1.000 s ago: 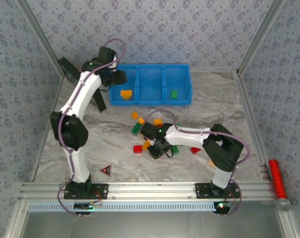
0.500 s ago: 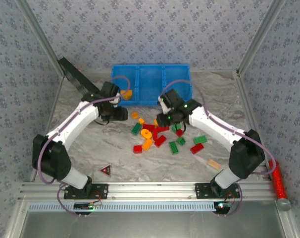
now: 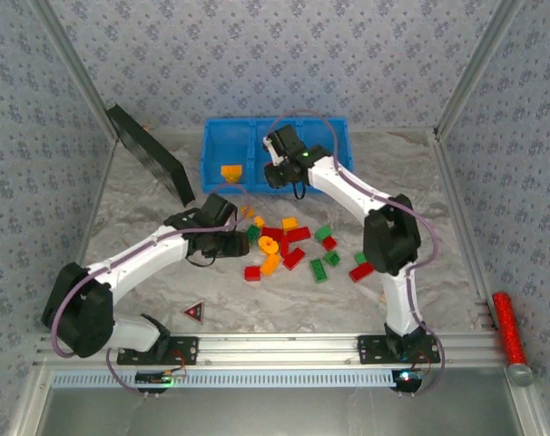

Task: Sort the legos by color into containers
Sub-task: Place the lego in the container.

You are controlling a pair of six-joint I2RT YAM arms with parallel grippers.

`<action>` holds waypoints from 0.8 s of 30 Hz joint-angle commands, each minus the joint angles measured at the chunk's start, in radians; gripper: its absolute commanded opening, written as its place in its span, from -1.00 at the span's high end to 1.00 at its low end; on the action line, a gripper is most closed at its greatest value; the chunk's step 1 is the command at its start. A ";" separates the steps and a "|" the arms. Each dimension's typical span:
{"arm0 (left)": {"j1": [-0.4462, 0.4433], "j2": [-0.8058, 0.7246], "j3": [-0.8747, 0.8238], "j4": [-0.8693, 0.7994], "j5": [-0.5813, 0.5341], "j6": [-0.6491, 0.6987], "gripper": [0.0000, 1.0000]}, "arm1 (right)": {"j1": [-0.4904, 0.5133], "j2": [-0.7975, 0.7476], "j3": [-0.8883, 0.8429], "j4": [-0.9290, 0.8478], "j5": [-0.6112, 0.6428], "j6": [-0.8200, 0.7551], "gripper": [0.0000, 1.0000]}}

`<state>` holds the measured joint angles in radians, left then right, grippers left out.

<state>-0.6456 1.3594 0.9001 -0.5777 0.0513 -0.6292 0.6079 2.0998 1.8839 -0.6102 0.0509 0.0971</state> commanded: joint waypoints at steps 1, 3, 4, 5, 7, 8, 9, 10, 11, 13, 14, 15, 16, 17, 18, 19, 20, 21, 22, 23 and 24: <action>-0.027 0.043 0.021 0.041 -0.009 -0.013 -0.28 | -0.009 0.086 0.109 -0.010 0.026 -0.043 0.47; -0.040 0.078 0.032 0.040 -0.013 0.000 -0.29 | -0.016 0.139 0.154 -0.017 0.011 -0.048 0.44; -0.046 0.093 0.036 0.043 -0.014 0.004 -0.29 | -0.019 0.160 0.169 -0.019 0.004 -0.045 0.44; -0.049 0.111 0.043 0.045 -0.015 0.008 -0.29 | -0.023 0.179 0.181 -0.017 -0.007 -0.046 0.42; -0.052 0.142 0.059 0.041 -0.020 0.015 -0.29 | -0.029 0.211 0.201 -0.019 -0.024 -0.045 0.40; -0.055 0.157 0.071 0.037 -0.027 0.021 -0.29 | -0.032 0.225 0.209 -0.019 -0.035 -0.045 0.39; -0.055 0.171 0.081 0.031 -0.036 0.027 -0.29 | -0.033 0.237 0.215 -0.018 -0.042 -0.045 0.39; -0.055 0.181 0.094 0.028 -0.043 0.034 -0.29 | -0.034 0.247 0.219 -0.019 -0.048 -0.045 0.37; -0.055 0.194 0.106 0.023 -0.052 0.043 -0.29 | -0.036 0.257 0.227 -0.022 -0.055 -0.047 0.34; -0.056 0.220 0.133 0.011 -0.065 0.063 -0.30 | -0.038 0.271 0.236 -0.028 -0.063 -0.049 0.26; -0.057 0.235 0.151 0.000 -0.071 0.074 -0.30 | -0.040 0.274 0.239 -0.029 -0.068 -0.051 0.21; -0.057 0.249 0.168 -0.011 -0.075 0.083 -0.30 | -0.040 0.274 0.238 -0.029 -0.072 -0.052 0.15; -0.055 0.259 0.181 -0.018 -0.075 0.092 -0.30 | -0.041 0.271 0.236 -0.028 -0.073 -0.053 0.12; -0.055 0.269 0.193 -0.024 -0.072 0.100 -0.30 | -0.041 0.267 0.234 -0.025 -0.074 -0.054 0.09; -0.056 0.277 0.204 -0.027 -0.063 0.104 -0.30 | -0.043 0.263 0.229 -0.023 -0.076 -0.055 0.05; -0.057 0.281 0.211 -0.030 -0.052 0.106 -0.30 | -0.043 0.256 0.227 -0.021 -0.080 -0.055 0.02; -0.060 0.287 0.219 -0.035 -0.038 0.106 -0.30 | -0.045 0.249 0.224 -0.020 -0.084 -0.055 -0.03; -0.063 0.292 0.224 -0.039 -0.023 0.106 -0.30 | -0.046 0.243 0.222 -0.020 -0.090 -0.055 -0.07; -0.071 0.294 0.227 -0.041 -0.010 0.109 -0.30 | -0.047 0.236 0.221 -0.019 -0.096 -0.054 -0.09; -0.081 0.295 0.227 -0.042 0.003 0.113 -0.29 | -0.048 0.230 0.221 -0.019 -0.101 -0.054 -0.11; -0.095 0.295 0.227 -0.043 0.015 0.118 -0.29 | -0.049 0.224 0.221 -0.019 -0.103 -0.054 -0.13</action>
<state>-0.7097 1.6455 1.0996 -0.5777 0.0185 -0.5423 0.5686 2.3436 2.0899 -0.6102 -0.0254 0.0509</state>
